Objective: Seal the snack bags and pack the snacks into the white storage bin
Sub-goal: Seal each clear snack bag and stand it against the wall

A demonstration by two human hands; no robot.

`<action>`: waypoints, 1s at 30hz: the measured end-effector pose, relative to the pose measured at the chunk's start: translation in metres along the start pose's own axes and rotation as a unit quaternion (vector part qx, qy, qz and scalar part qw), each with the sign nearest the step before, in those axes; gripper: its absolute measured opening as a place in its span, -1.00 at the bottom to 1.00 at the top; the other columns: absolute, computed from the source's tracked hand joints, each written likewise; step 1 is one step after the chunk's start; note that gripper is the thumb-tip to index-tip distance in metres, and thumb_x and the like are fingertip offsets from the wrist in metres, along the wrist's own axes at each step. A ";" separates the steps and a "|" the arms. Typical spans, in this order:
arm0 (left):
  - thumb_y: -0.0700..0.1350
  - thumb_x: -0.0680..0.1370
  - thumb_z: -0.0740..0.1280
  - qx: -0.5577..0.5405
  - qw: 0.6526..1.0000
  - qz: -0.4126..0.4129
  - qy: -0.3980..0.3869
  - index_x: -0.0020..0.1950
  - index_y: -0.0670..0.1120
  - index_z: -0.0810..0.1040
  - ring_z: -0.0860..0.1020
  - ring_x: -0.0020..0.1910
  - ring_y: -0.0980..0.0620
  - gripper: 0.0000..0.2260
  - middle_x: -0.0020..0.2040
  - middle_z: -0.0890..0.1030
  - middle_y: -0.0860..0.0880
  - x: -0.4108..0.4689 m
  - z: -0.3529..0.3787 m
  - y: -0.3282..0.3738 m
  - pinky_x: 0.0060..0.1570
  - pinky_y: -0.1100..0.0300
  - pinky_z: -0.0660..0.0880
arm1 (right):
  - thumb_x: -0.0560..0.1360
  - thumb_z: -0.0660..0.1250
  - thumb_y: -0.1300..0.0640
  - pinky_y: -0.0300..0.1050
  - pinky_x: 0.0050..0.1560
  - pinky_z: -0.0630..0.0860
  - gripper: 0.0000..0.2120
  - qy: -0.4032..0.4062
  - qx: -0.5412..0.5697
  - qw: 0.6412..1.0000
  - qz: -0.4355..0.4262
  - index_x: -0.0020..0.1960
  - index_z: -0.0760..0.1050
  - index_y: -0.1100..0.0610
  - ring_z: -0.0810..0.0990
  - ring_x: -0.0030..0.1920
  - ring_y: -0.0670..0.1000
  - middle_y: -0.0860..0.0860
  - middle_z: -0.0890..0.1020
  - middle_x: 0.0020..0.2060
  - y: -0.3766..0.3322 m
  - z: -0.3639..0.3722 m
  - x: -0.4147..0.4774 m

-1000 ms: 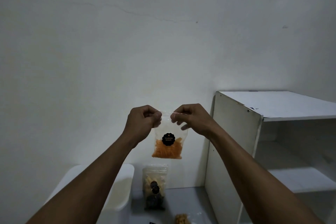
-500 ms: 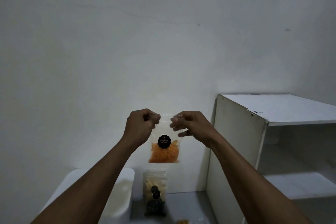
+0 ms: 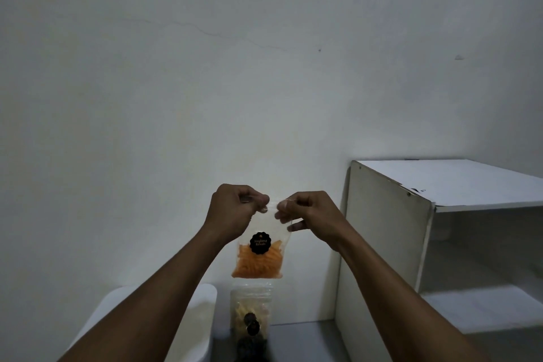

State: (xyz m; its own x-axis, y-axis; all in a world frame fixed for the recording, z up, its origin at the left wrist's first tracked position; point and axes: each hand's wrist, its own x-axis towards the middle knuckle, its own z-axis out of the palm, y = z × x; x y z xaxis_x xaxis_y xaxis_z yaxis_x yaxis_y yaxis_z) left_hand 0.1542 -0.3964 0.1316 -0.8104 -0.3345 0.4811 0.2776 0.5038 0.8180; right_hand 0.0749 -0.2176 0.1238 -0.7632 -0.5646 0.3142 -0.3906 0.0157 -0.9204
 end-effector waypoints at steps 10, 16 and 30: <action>-0.22 0.48 0.48 -0.033 0.999 0.011 -0.014 -0.15 -0.16 0.72 0.71 -0.22 -0.06 -0.97 -0.26 0.73 -0.07 0.005 -0.005 -0.006 -0.10 0.17 0.63 | 0.53 0.42 0.25 -0.04 -0.11 0.63 -0.88 0.036 0.040 0.999 -0.002 -0.04 0.58 0.33 0.70 -0.20 0.08 0.23 0.73 -0.15 0.001 0.001 0.000; -0.19 0.50 0.47 -0.080 0.996 -0.020 -0.042 -0.11 -0.19 0.71 0.69 -0.16 -0.09 -0.93 -0.19 0.73 -0.15 0.005 -0.007 -0.008 -0.05 0.08 0.65 | 0.50 0.42 0.34 -0.06 -0.14 0.61 -0.88 0.070 0.031 0.997 -0.023 -0.20 0.54 0.28 0.70 -0.21 0.08 0.24 0.73 -0.17 0.002 -0.002 0.000; -0.17 0.54 0.43 -0.075 0.996 -0.014 -0.047 -0.10 -0.15 0.69 0.68 -0.17 -0.02 -0.92 -0.18 0.73 -0.08 -0.001 0.009 -0.003 -0.07 0.05 0.62 | 0.51 0.40 0.31 -0.08 -0.18 0.59 -0.93 0.060 -0.035 0.997 -0.034 -0.12 0.61 0.33 0.61 -0.29 0.00 0.16 0.69 -0.28 -0.006 -0.007 0.000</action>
State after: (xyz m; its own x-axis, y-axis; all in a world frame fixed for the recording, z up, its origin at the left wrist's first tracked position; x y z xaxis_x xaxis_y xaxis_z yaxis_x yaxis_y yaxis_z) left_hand 0.1492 -0.3906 0.1259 -0.8623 -0.2668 0.4305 0.3214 0.3685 0.8723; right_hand 0.0736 -0.2124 0.1311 -0.7885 -0.4638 0.4040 -0.4744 0.0406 -0.8794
